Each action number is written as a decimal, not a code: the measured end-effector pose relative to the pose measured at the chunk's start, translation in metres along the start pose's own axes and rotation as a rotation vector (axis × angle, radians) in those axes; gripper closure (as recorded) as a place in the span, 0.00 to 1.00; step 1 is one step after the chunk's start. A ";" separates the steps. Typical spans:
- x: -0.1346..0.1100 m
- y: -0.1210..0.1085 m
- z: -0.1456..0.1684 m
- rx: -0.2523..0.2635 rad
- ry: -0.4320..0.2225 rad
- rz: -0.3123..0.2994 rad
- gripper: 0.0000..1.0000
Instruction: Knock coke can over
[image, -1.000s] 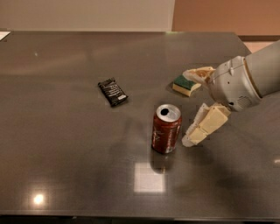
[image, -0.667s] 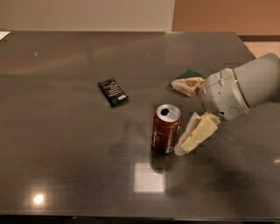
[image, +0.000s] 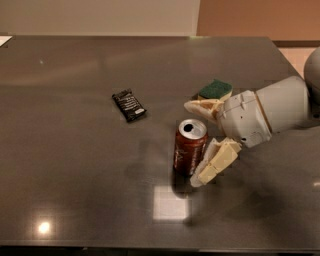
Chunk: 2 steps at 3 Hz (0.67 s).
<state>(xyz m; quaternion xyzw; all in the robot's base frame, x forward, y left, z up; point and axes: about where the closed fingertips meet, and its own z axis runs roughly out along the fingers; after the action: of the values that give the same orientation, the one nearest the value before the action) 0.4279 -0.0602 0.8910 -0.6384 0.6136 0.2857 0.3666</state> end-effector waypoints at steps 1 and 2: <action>0.000 0.000 0.002 -0.013 -0.026 0.011 0.20; 0.001 -0.003 0.003 -0.016 -0.038 0.023 0.49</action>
Offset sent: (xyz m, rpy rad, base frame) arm 0.0080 -0.0023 -0.0055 0.0533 0.0416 -0.0070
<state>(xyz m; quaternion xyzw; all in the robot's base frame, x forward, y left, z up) 0.4311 -0.0581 0.8885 -0.6286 0.6116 0.3069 0.3697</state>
